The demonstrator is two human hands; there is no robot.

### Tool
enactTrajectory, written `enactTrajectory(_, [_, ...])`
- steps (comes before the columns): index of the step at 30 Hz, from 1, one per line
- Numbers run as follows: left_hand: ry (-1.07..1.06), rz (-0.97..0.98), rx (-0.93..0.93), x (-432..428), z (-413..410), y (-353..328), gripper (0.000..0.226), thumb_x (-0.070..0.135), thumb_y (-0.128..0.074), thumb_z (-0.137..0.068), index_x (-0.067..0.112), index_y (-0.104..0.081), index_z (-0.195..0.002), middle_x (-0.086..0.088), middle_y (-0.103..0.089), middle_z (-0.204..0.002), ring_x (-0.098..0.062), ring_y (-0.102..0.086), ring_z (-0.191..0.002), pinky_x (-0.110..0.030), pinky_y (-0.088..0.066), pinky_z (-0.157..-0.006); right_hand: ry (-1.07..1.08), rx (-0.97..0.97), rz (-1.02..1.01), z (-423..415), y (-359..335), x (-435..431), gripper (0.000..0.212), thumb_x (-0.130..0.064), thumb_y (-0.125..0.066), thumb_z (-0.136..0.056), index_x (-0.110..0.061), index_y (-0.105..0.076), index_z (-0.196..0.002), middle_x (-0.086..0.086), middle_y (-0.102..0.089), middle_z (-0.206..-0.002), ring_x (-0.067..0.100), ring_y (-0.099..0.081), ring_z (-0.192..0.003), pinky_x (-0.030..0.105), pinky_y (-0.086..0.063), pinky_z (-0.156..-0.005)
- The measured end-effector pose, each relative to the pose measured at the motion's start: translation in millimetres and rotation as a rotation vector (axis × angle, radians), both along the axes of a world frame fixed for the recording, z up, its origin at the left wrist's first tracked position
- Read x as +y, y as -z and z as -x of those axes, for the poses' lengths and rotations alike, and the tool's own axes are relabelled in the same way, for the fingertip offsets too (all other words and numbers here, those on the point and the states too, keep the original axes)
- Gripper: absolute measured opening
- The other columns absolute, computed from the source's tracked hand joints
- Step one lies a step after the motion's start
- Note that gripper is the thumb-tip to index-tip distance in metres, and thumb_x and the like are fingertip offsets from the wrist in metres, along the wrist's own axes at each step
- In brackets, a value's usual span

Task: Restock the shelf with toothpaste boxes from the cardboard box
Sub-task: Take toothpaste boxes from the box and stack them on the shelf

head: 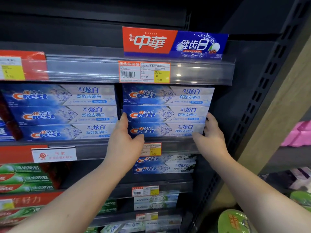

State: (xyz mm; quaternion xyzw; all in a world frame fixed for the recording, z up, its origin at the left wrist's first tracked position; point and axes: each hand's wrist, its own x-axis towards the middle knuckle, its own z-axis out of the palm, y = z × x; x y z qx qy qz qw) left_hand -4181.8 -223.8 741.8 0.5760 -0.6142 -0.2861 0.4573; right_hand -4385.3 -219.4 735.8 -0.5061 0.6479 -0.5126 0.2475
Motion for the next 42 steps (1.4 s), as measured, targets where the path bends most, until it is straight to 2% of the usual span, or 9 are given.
enactTrajectory(8, [0.018,-0.004,-0.003,9.0,-4.6,-2.0,0.066,0.015,-0.059,-0.082,0.023,-0.031,-0.141,0.004,-0.052,-0.132,-0.012,-0.050,-0.114,-0.027,-0.038,-0.093,0.070,-0.013,0.024,-0.4,-4.5,-0.5,0.044,-0.010,-0.047,-0.087,-0.028,-0.040,-0.127,-0.027,-0.051,-0.089,0.004,-0.056,-0.087,0.030,-0.045,-0.080])
enactTrajectory(10, [0.033,0.030,0.013,10.8,-5.6,-6.9,0.061,0.014,-0.059,-0.081,0.025,-0.036,-0.137,0.007,-0.054,-0.128,-0.009,-0.051,-0.113,-0.027,-0.039,-0.094,0.076,-0.043,0.018,-0.5,-9.9,-0.9,0.053,-0.010,-0.050,-0.086,-0.024,-0.035,-0.135,-0.018,-0.056,-0.111,0.015,-0.055,-0.108,0.032,-0.044,-0.089])
enactTrajectory(12, [0.026,0.094,0.021,13.3,-4.9,-13.8,0.059,0.012,-0.057,-0.081,0.027,-0.038,-0.134,0.010,-0.053,-0.128,-0.009,-0.050,-0.115,-0.030,-0.041,-0.098,0.077,-0.083,0.030,-1.0,-14.1,-2.2,0.072,-0.008,-0.054,-0.084,-0.024,-0.019,-0.144,-0.006,-0.040,-0.143,0.016,-0.042,-0.128,0.035,-0.038,-0.105])
enactTrajectory(16, [0.021,0.175,0.097,9.9,1.0,-30.9,0.061,0.007,-0.057,-0.081,0.032,-0.037,-0.133,0.020,-0.055,-0.115,0.001,-0.055,-0.098,-0.014,-0.043,-0.086,0.056,-0.082,0.159,-2.7,-19.2,-5.6,0.079,-0.010,-0.056,-0.081,-0.030,-0.015,-0.145,-0.008,-0.029,-0.150,0.012,-0.034,-0.134,0.040,-0.032,-0.111])
enactTrajectory(19, [0.035,0.160,0.176,-0.4,4.8,-37.1,0.057,0.011,-0.057,-0.076,0.044,-0.043,-0.121,0.019,-0.060,-0.108,-0.002,-0.060,-0.094,-0.032,-0.051,-0.090,0.052,-0.081,0.210,-6.6,-20.1,-9.4,0.076,-0.018,-0.054,-0.071,-0.035,-0.025,-0.139,-0.008,-0.041,-0.142,0.011,-0.045,-0.126,0.042,-0.041,-0.105])
enactTrajectory(22, [0.022,0.144,0.207,-6.9,9.3,-38.5,0.073,0.025,-0.053,-0.064,0.033,-0.035,-0.135,0.009,-0.058,-0.123,-0.016,-0.059,-0.108,-0.043,-0.049,-0.094,0.040,-0.125,0.243,-7.3,-20.6,-12.4,0.072,-0.018,-0.051,-0.067,-0.033,-0.034,-0.135,-0.008,-0.052,-0.131,0.011,-0.054,-0.116,0.042,-0.047,-0.098])
enactTrajectory(27, [0.006,0.168,0.205,-7.1,11.3,-33.7,0.059,0.023,-0.054,-0.068,0.041,-0.044,-0.124,0.011,-0.053,-0.126,-0.015,-0.054,-0.114,-0.045,-0.046,-0.097,0.037,-0.151,0.238,-6.1,-22.0,-11.3,0.066,-0.015,-0.050,-0.070,-0.032,-0.037,-0.133,-0.008,-0.054,-0.127,0.012,-0.055,-0.113,0.043,-0.049,-0.095])
enactTrajectory(31, [0.001,0.188,0.181,-11.2,5.3,-24.0,0.079,0.039,-0.054,-0.061,0.029,-0.034,-0.137,0.005,-0.048,-0.136,-0.019,-0.049,-0.124,-0.043,-0.044,-0.101,0.033,-0.157,0.244,-5.7,-22.9,-11.0,0.062,-0.007,-0.050,-0.077,-0.031,-0.038,-0.133,-0.008,-0.055,-0.126,0.011,-0.056,-0.111,0.042,-0.048,-0.096])
enactTrajectory(42, [0.035,0.171,0.231,-10.7,1.4,-16.1,0.073,0.028,-0.052,-0.068,0.028,-0.032,-0.139,0.016,-0.052,-0.125,-0.006,-0.052,-0.114,-0.041,-0.043,-0.102,0.009,-0.191,0.233,-3.5,-16.1,-10.2,0.063,-0.006,-0.048,-0.083,-0.032,-0.032,-0.138,-0.009,-0.049,-0.134,-0.001,-0.056,-0.102,0.011,-0.045,-0.067])
